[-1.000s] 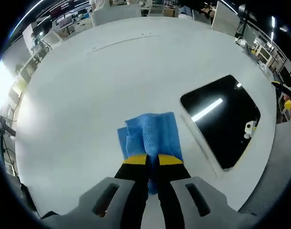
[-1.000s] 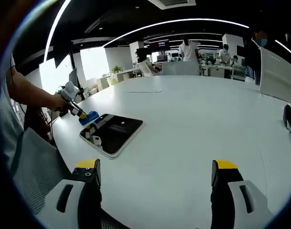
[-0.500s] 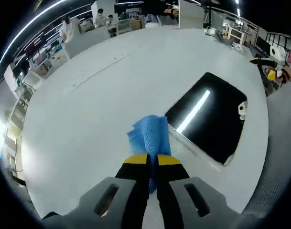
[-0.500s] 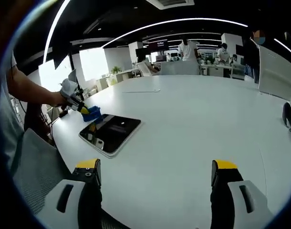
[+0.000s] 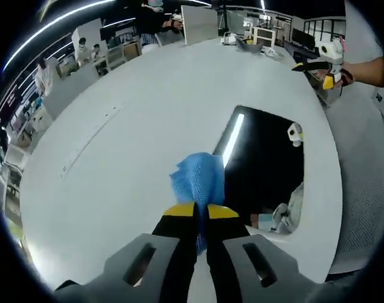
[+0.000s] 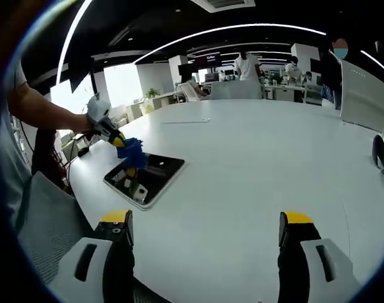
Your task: Wipe the mirror surface with the cleaning cloth until all visible marks leave the cleaned area.
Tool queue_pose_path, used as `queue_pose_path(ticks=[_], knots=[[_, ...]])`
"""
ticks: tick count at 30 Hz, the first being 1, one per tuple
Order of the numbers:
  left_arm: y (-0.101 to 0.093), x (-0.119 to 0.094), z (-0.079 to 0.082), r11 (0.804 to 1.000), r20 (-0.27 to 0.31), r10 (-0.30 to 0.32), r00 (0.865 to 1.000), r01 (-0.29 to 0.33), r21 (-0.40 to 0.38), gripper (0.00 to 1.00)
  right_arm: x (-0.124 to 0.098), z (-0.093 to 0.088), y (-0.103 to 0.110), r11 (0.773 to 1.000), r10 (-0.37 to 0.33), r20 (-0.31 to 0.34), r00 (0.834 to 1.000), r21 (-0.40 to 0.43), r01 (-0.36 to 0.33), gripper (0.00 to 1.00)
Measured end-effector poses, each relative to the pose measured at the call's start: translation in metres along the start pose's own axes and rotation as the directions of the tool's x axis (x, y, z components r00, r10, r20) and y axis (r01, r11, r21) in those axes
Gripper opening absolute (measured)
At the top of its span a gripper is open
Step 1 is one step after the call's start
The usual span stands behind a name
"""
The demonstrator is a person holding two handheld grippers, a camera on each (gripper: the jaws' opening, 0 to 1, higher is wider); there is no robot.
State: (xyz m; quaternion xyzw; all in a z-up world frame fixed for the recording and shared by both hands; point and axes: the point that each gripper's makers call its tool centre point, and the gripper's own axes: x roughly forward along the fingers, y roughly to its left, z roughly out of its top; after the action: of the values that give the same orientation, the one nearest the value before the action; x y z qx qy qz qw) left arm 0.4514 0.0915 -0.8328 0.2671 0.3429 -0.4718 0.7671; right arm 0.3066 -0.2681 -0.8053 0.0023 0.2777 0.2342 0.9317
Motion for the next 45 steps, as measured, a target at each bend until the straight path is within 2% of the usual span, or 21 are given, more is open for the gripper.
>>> queue_pose_path(ticks=[1,3,8,10,11,13,15,26,37,45], knots=[[-0.001,0.004,0.001,0.999,-0.011,-0.009,1.000,0.009,0.035,0.02,-0.001,-0.001,0.000,1.000,0.000,-0.002,1.000,0.002,0.000,0.95],[-0.004,0.009,0.003,0.998,-0.012,-0.039,0.999,0.039,0.044,0.01,-0.003,-0.002,-0.001,1.000,-0.003,-0.007,1.000,0.005,0.003,0.95],[-0.004,0.018,0.002,0.988,-0.056,-0.100,0.993,0.106,0.110,0.01,-0.006,-0.004,-0.003,1.000,-0.003,-0.016,1.000,0.007,0.003,0.95],[-0.007,0.020,0.003,0.980,-0.065,-0.138,0.988,0.145,0.133,0.01,-0.006,-0.005,-0.002,1.000,0.003,-0.020,1.000,0.002,-0.003,0.97],[-0.009,0.021,0.001,0.972,-0.091,-0.149,0.985,0.163,0.172,0.01,-0.006,-0.006,-0.001,1.000,0.008,-0.025,1.000,-0.004,-0.008,0.97],[-0.007,0.026,-0.007,0.958,-0.138,-0.155,0.978,0.183,0.219,0.01,-0.004,-0.008,0.002,0.999,0.018,-0.041,0.999,-0.035,-0.020,0.98],[-0.010,0.029,-0.007,0.952,-0.145,-0.167,0.975,0.197,0.234,0.01,-0.003,-0.007,0.005,0.998,0.027,-0.044,0.999,-0.049,-0.029,0.98],[-0.011,0.030,-0.004,0.944,-0.148,-0.205,0.967,0.236,0.231,0.01,0.002,0.000,0.014,0.991,0.055,-0.017,0.998,-0.118,-0.057,0.98],[-0.024,0.046,0.018,0.936,-0.132,-0.236,0.963,0.261,0.236,0.01,0.002,0.003,0.017,0.992,0.064,-0.011,0.998,-0.108,-0.065,0.98],[-0.029,0.059,0.034,0.933,-0.132,-0.252,0.959,0.276,0.230,0.01,0.000,0.003,0.016,0.995,0.063,0.007,0.998,-0.073,-0.063,0.98]])
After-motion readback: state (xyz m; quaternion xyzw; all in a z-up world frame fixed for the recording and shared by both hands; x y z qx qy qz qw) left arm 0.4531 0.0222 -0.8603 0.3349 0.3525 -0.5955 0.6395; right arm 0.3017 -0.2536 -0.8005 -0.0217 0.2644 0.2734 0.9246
